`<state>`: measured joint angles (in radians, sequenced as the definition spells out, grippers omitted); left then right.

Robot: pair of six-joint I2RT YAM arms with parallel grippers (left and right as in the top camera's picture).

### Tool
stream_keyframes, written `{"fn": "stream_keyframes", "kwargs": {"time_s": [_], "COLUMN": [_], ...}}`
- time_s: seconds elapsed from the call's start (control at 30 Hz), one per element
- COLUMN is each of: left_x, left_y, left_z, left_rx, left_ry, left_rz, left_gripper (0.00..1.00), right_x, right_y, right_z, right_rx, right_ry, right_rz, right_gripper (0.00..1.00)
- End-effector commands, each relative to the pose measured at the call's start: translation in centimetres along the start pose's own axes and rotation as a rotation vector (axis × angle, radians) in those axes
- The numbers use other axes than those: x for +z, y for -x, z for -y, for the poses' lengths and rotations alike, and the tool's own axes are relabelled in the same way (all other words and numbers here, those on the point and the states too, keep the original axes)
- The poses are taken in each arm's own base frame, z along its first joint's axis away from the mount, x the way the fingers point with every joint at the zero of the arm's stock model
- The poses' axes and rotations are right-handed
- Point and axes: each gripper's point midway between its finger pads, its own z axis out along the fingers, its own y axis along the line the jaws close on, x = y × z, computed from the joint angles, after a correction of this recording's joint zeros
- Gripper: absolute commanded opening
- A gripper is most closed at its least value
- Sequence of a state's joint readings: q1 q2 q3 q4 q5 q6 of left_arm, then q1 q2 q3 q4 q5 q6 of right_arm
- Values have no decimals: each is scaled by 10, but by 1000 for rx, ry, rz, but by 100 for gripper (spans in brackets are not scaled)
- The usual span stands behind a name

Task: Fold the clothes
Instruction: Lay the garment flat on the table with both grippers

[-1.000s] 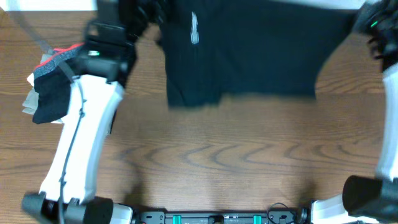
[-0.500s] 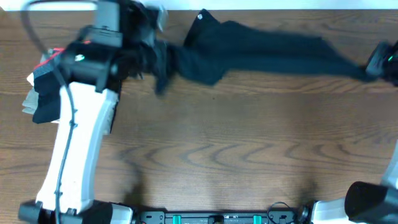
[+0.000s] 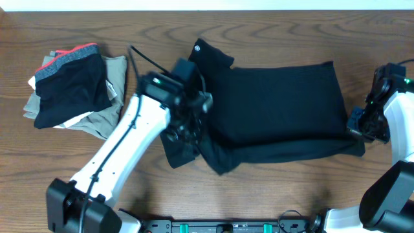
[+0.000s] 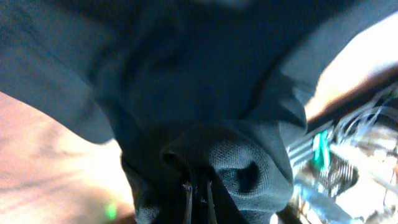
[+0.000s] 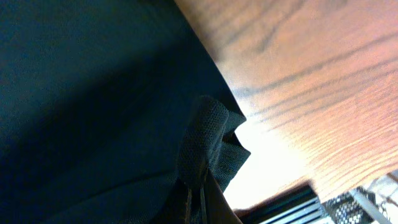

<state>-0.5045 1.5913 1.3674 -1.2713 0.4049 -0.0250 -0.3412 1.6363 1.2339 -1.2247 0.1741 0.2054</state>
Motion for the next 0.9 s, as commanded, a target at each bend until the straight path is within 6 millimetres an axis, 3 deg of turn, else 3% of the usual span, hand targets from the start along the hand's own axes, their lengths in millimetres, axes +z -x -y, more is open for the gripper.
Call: {"fn": "stream_keyframes", "kwargs": {"time_s": [0.0,0.13,0.23,0.37,0.5,0.67,0.87], "left_x": [13,22,21,15,7,1,-4], "left_y": [-19,-27,-20,4,35,48,70], "left_z": [7,5,-12,-38,-50,-58,-55], "left_rx": [34,50,44,-3,-116,-186,-163], "left_ry": [0,31,127,233,218,196,182], "left_rz": [-58,-89,-60,43,181,241,328], "left_gripper": [6,6,6,6,6,6,6], "right_x": [5,6,6,5,4,5,5], "right_y": [-2,0,9,26,34,26,25], "right_z": [13,16,13,7,5,5,3], "right_rx": [57,69,75,87,94,87,86], "right_ry": [-40,-38,-23,11,17,21,32], "right_rz": [-8,-3,31,100,131,99,93], "right_gripper": [1,1,1,1,1,9,10]}}
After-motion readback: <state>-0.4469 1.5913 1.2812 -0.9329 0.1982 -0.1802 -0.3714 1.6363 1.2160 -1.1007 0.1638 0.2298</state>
